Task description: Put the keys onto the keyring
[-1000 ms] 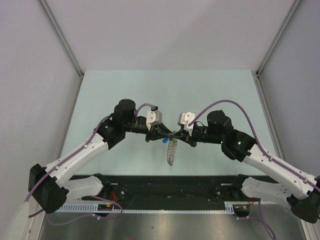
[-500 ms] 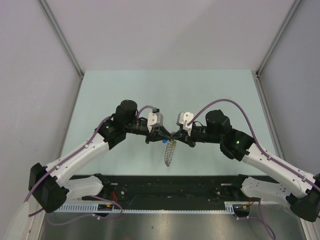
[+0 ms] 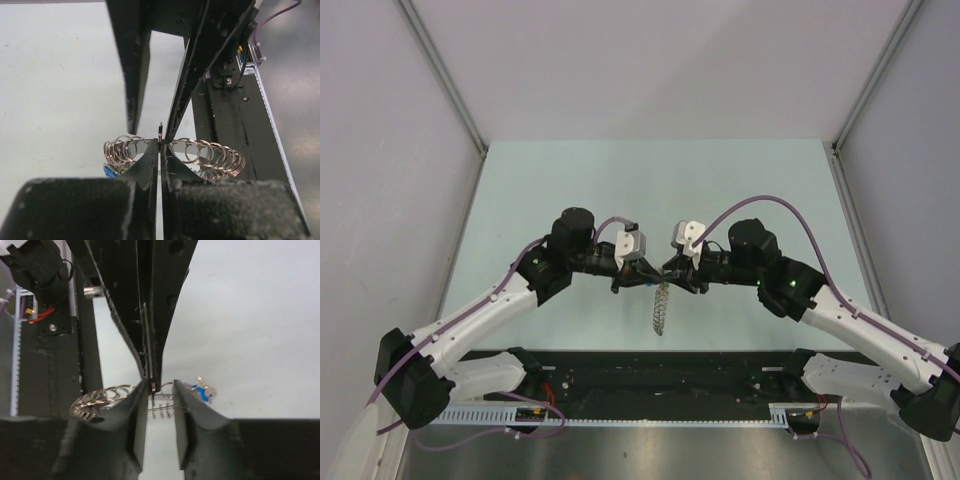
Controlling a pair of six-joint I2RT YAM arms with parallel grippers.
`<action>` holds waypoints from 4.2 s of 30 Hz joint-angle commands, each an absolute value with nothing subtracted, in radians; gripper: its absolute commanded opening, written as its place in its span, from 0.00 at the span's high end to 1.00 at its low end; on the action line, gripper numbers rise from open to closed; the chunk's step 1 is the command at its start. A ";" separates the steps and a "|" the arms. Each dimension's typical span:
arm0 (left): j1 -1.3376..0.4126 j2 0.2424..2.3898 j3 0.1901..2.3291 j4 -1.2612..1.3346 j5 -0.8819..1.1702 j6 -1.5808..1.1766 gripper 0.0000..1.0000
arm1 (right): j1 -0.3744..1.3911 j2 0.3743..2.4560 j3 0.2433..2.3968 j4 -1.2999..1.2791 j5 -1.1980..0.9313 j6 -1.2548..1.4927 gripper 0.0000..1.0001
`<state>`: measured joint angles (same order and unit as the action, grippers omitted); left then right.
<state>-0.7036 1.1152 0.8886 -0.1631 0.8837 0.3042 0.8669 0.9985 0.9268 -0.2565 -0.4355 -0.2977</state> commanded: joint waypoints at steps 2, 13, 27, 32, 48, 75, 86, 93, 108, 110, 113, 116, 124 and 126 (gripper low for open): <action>-0.733 1.029 0.804 0.136 0.836 0.143 1.00 | 0.853 0.948 0.983 -0.158 -0.402 -0.226 0.47; -0.733 0.931 0.552 0.602 0.683 -0.162 1.00 | 0.689 0.884 0.884 -0.057 -0.551 -0.026 0.30; -0.733 0.881 0.446 0.831 0.572 -0.291 1.00 | 0.647 0.890 0.701 0.284 -0.703 0.087 0.46; -0.733 0.884 0.443 0.848 0.571 -0.308 1.00 | 0.638 0.900 0.680 0.356 -0.698 0.112 0.52; -0.732 0.839 0.442 0.771 0.498 -0.305 1.00 | 0.620 0.957 0.680 0.442 -0.752 0.146 0.52; -0.732 0.891 0.466 0.859 0.592 -0.351 1.00 | 0.653 1.034 0.709 0.543 -0.845 0.178 0.70; -0.732 0.890 0.463 0.882 0.598 -0.360 0.99 | 0.661 1.054 0.721 0.517 -0.876 0.167 0.95; -0.732 0.871 0.477 0.772 0.595 -0.306 0.85 | 0.660 1.029 0.739 0.451 -0.865 0.129 1.00; -0.707 0.885 0.748 0.037 0.686 0.098 0.46 | 0.661 0.997 0.850 0.129 -0.853 -0.060 1.00; -0.707 0.906 0.793 -0.036 0.706 0.138 0.46 | 0.663 0.996 0.857 0.115 -0.842 -0.075 1.00; -0.707 0.942 0.834 -0.089 0.716 0.166 0.48 | 0.669 0.997 0.861 0.110 -0.835 -0.083 1.00; -0.707 0.962 0.856 -0.106 0.736 0.175 0.52 | 0.681 1.003 0.865 0.095 -0.821 -0.101 1.00; -0.707 1.031 0.931 -0.219 0.772 0.232 0.66 | 0.709 1.011 0.880 0.048 -0.779 -0.140 1.00; -0.707 1.043 0.939 -0.229 0.778 0.238 0.71 | 0.713 1.014 0.888 0.031 -0.769 -0.152 1.00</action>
<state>-0.7128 1.0290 0.8818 -0.1722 0.7277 0.1860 0.7006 1.0218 0.8253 0.0185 -0.7925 -0.1146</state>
